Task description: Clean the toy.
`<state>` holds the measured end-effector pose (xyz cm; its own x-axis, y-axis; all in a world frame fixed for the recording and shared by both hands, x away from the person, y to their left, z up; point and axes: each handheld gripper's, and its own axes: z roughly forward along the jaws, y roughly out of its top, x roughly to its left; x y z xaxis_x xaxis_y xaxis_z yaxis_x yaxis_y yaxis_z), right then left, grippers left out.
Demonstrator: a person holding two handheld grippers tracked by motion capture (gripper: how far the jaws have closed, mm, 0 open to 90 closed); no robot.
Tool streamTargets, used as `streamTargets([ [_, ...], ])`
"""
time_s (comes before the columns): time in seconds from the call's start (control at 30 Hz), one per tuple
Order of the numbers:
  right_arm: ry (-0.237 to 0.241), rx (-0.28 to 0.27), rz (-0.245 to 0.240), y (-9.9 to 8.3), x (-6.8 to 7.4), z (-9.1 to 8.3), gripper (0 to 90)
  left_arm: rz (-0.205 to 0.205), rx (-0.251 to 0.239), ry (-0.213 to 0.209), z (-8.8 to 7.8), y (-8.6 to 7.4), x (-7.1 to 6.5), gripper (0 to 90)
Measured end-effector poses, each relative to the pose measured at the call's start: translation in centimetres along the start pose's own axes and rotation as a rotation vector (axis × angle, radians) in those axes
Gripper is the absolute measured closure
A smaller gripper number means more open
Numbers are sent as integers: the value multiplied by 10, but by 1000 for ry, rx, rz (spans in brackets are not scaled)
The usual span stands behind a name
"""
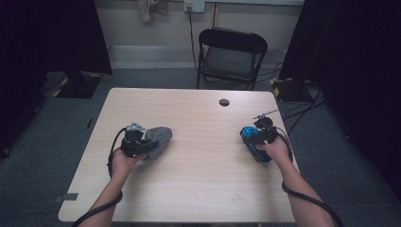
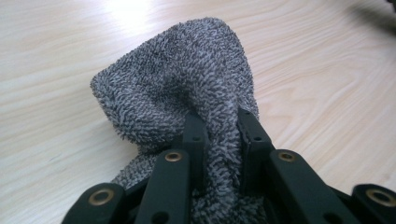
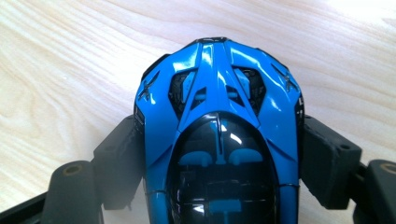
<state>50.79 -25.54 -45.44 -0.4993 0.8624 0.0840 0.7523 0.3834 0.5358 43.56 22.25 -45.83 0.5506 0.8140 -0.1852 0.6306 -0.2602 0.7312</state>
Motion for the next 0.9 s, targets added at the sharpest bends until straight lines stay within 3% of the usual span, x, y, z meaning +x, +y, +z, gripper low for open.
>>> streamTargets([
  [0.17, -1, -15, 27, -6, -5, 6, 245, -32, 7, 27, 1, -8, 10, 763],
  [0.33, 0, -24, 59, -7, -8, 11, 245, -26, 8, 40, 0, -11, 14, 760],
  [0.63, -8, -29, 76, -10, -10, 17, 244, -17, 7, 68, 1, -12, 17, 729],
  [0.9, -15, -26, 59, -11, -8, 22, 242, -18, 20, 78, 3, -13, 17, 677],
])
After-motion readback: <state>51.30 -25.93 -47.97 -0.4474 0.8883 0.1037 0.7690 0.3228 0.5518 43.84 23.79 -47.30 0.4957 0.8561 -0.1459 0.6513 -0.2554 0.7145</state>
